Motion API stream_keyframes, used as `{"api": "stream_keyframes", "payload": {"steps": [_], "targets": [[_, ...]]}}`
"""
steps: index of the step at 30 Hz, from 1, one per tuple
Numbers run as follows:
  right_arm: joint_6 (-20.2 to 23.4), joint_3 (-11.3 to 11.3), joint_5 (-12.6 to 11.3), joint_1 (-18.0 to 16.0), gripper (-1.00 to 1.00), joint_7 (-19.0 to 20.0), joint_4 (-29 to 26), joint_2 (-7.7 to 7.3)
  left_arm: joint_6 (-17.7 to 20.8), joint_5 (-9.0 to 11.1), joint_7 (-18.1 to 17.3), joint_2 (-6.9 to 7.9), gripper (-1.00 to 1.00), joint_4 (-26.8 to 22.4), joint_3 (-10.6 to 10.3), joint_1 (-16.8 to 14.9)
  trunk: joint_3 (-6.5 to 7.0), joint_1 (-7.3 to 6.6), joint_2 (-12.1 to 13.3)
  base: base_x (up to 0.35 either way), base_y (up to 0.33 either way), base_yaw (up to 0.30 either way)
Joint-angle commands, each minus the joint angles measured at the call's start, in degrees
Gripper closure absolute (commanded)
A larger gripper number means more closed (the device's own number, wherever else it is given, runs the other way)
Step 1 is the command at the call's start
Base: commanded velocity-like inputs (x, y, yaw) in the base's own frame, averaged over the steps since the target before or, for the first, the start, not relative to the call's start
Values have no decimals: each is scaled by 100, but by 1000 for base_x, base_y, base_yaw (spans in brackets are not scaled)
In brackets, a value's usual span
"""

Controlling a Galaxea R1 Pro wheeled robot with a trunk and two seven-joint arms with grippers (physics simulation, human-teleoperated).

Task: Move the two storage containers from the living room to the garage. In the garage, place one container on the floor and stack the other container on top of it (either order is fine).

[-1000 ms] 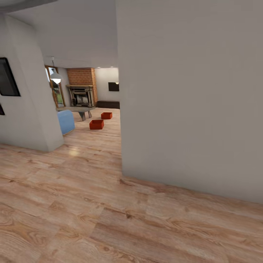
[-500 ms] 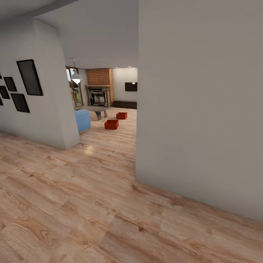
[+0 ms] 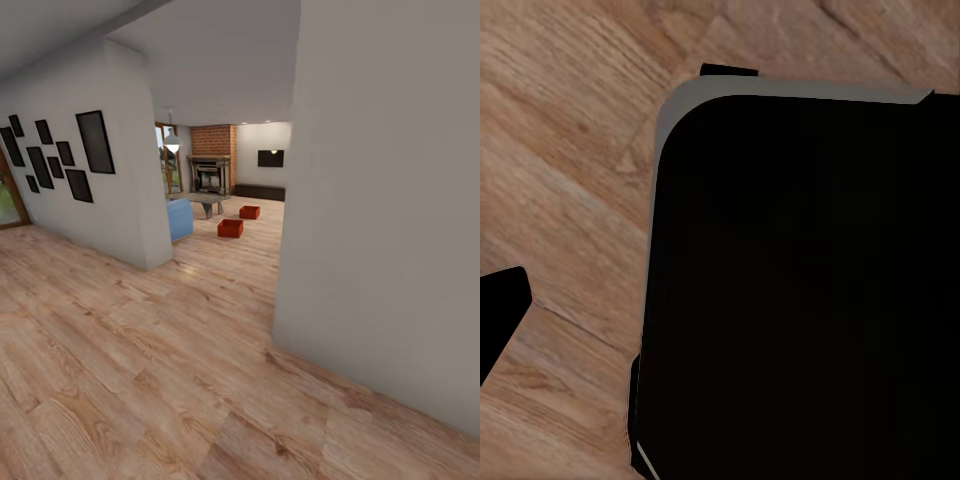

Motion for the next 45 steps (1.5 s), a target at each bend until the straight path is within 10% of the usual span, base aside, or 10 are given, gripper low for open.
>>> {"api": "stream_keyframes", "payload": {"steps": [1,45], "targets": [[-32,36,-61,-6,-100,33,15,1,-12,48,1,-1,-100,-1,1,-1,-5,3,-2,322,0,269],[-23,45,-61,-6,-100,42,15,1,-12,48,1,-1,-100,-1,1,-1,-5,3,-2,322,0,176]]}}
